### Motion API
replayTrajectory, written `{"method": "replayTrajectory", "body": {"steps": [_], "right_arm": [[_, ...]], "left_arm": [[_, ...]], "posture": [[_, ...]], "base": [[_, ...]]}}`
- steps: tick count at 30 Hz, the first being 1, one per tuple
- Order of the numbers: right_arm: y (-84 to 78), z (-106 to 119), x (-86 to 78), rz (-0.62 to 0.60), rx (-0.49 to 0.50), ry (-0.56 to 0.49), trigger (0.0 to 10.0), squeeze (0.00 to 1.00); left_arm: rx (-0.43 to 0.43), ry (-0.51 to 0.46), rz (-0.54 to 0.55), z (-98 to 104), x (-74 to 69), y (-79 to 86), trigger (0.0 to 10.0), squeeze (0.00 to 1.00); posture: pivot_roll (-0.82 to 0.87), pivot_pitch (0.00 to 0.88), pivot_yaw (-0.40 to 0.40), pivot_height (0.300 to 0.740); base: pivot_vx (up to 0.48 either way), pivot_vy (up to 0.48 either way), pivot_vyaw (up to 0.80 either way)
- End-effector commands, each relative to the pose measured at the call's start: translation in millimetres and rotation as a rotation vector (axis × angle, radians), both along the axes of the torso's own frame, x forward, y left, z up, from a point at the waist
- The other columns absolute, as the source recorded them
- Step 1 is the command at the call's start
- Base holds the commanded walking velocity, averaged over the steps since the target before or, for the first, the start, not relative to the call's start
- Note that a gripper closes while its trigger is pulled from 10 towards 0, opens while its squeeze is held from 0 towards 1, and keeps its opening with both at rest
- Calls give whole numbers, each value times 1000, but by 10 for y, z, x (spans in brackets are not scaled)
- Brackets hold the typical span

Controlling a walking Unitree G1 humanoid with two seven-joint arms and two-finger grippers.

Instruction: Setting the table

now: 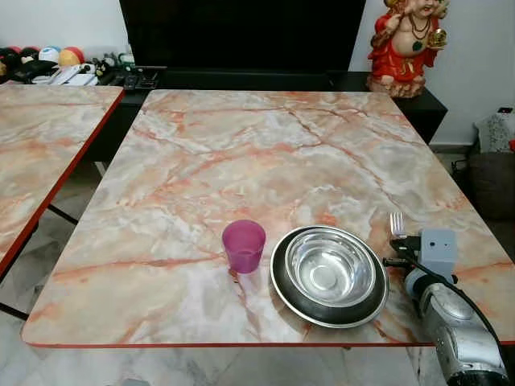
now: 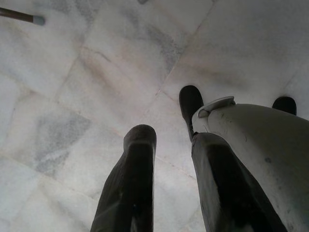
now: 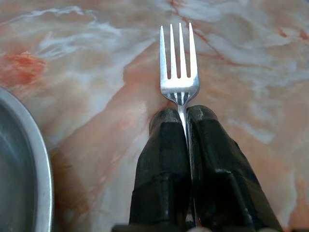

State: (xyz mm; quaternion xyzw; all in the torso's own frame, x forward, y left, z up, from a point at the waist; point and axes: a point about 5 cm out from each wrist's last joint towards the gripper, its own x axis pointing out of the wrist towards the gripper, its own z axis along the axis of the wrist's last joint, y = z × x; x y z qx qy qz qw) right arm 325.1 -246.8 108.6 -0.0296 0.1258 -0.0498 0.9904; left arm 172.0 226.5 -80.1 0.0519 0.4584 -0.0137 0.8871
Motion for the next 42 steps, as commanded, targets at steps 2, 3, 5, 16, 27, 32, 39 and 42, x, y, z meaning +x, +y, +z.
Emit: {"method": "replayTrajectory", "body": {"steps": [2, 3, 5, 16, 27, 32, 39, 42], "right_arm": [[-35, 3, 6, -5, -3, -7, 10000, 0], [-32, 2, 11, -4, -1, -8, 10000, 0], [-32, -3, 15, -3, -1, -7, 10000, 0], [-33, -51, 8, -7, 4, 1, 10000, 0], [-27, -88, 5, -7, 3, 11, 10000, 424], [-29, -96, 5, -10, 0, 15, 10000, 314], [-24, -101, 7, -3, 2, 16, 10000, 490], [-29, -110, 5, -7, -2, 20, 10000, 439]], "left_arm": [[7, 45, -15, -40, -86, 15, 10000, 0], [7, 45, -14, -40, -86, 15, 10000, 0], [7, 45, -13, -40, -86, 15, 10000, 0], [9, 43, -14, -37, -79, 16, 10000, 0], [13, 41, -14, -31, -73, 27, 10000, 0], [14, 40, -14, -28, -68, 31, 10000, 0], [15, 39, -13, -25, -61, 34, 10000, 0], [15, 39, -12, -25, -60, 33, 10000, 0]], "posture": [[-9, 130, 16, 740], [-9, 130, 16, 740], [-7, 131, 15, 740], [-7, 130, 17, 740], [-2, 131, 18, 740], [-2, 131, 18, 740], [-1, 129, 17, 740], [0, 129, 17, 740]], "base": [[0, 0, 0], [0, 0, 0], [0, 0, 0], [0, 0, 0], [0, 0, 0], [0, 0, 0], [0, 0, 0], [0, 0, 0]]}}
